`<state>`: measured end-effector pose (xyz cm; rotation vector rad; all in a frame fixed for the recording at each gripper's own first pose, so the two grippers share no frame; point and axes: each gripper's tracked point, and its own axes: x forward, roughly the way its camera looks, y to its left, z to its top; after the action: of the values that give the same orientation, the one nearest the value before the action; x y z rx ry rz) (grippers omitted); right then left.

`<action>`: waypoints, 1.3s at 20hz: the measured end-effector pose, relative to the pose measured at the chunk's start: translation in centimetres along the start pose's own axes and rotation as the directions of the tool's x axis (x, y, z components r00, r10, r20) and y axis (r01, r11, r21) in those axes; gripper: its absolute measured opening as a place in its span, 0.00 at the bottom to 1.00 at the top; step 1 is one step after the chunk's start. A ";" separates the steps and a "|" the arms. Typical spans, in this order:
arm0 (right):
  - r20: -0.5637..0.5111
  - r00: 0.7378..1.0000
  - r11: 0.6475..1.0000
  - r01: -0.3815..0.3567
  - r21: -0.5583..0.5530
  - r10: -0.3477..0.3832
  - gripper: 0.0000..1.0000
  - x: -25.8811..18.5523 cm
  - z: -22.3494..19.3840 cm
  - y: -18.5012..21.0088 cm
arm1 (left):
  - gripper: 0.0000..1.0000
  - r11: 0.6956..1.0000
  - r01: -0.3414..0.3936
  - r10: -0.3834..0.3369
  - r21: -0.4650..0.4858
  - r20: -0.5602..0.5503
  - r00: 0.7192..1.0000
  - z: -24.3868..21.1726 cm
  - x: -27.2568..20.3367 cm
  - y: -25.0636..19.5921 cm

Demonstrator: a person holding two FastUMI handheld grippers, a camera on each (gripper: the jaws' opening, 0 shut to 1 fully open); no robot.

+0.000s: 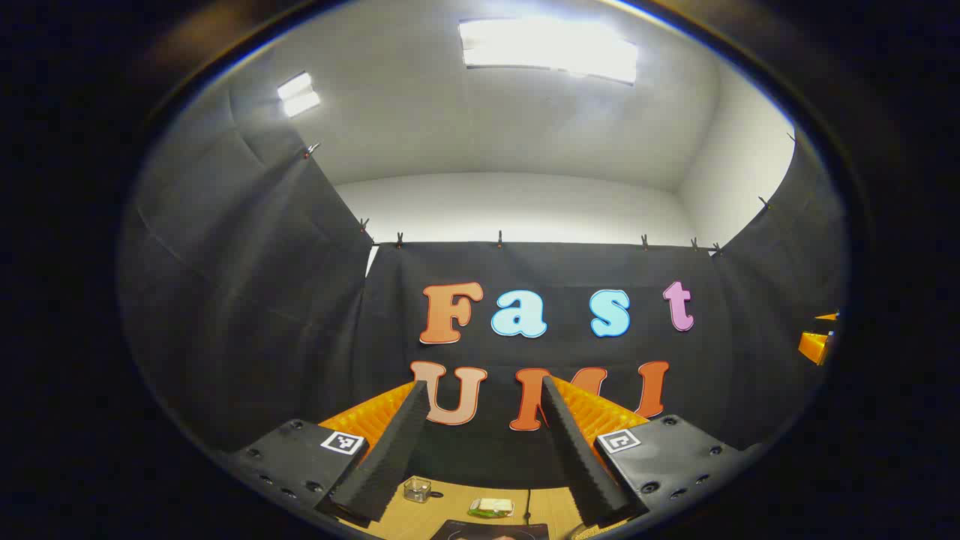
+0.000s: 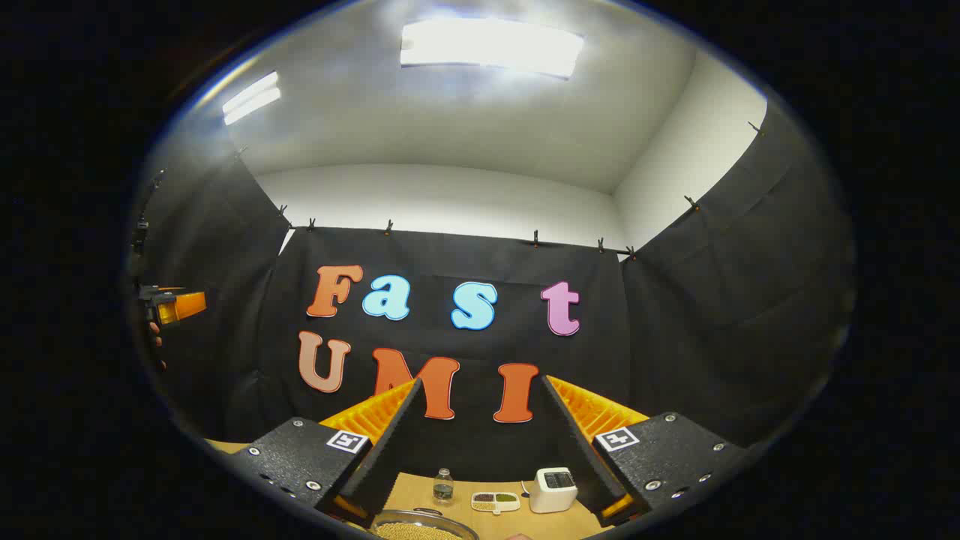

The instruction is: First push the handle of the pot to place it horizontally, then grasp the pot with both hands and set it on the induction cooktop.

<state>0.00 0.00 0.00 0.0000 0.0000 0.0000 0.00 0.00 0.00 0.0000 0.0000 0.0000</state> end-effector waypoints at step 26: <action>-0.260 0.945 0.980 -0.189 0.062 0.198 0.94 -0.5 -11.0 5.9 | 0.97 0.990 -0.133 0.140 -0.049 0.193 0.971 2.8 -2.0 2.1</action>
<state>-0.54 5.87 -10.96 0.0368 0.2687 0.1971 -2.00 2.07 2.79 -0.0358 -0.1974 0.1378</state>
